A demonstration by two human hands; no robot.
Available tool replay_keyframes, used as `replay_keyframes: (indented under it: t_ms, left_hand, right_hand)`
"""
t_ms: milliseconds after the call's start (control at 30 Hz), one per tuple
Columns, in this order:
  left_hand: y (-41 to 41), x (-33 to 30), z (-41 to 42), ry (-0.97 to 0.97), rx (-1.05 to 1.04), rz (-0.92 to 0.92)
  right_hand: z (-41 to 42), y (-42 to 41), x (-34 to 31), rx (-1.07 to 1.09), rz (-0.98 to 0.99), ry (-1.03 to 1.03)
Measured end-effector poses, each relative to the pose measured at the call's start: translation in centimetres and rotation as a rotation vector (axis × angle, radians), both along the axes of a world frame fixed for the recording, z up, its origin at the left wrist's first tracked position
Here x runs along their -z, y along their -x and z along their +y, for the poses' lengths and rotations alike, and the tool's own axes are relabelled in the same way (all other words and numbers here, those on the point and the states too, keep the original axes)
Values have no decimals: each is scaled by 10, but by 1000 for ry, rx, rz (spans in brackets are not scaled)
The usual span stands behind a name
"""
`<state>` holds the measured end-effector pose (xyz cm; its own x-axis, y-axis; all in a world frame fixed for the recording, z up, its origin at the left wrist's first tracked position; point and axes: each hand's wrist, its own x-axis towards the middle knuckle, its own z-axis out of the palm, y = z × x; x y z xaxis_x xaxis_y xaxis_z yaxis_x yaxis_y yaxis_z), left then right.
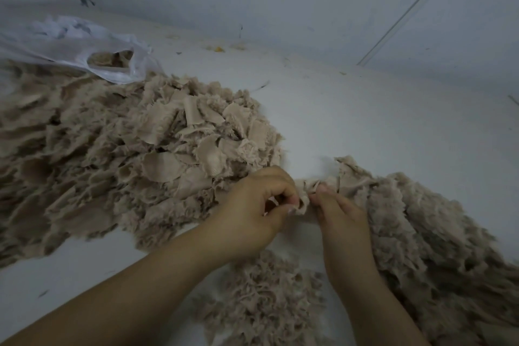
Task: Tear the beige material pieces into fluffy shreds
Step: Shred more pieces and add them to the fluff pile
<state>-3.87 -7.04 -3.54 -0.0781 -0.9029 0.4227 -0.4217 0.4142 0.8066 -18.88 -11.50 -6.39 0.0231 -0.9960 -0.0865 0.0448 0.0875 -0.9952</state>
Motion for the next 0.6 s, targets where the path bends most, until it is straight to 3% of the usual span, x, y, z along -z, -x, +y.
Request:
replay_keyframes:
  t_ms: [100, 267, 400, 500, 600]
  left_hand:
    - [6, 4, -2, 73, -9, 18]
    - [10, 11, -1, -2, 9, 58]
    - [10, 12, -5, -303, -149, 282]
    - [10, 11, -16, -535, -151, 259]
    - [17, 8, -29, -629, -164, 290]
  right_hand:
    - [4, -1, -4, -34, -3, 40]
    - [0, 2, -5, -114, 84, 28]
    - [-2, 5, -2, -151, 121, 2]
    - [-3, 7, -1, -179, 118, 21]
    - [-2, 7, 0, -187, 147, 38]
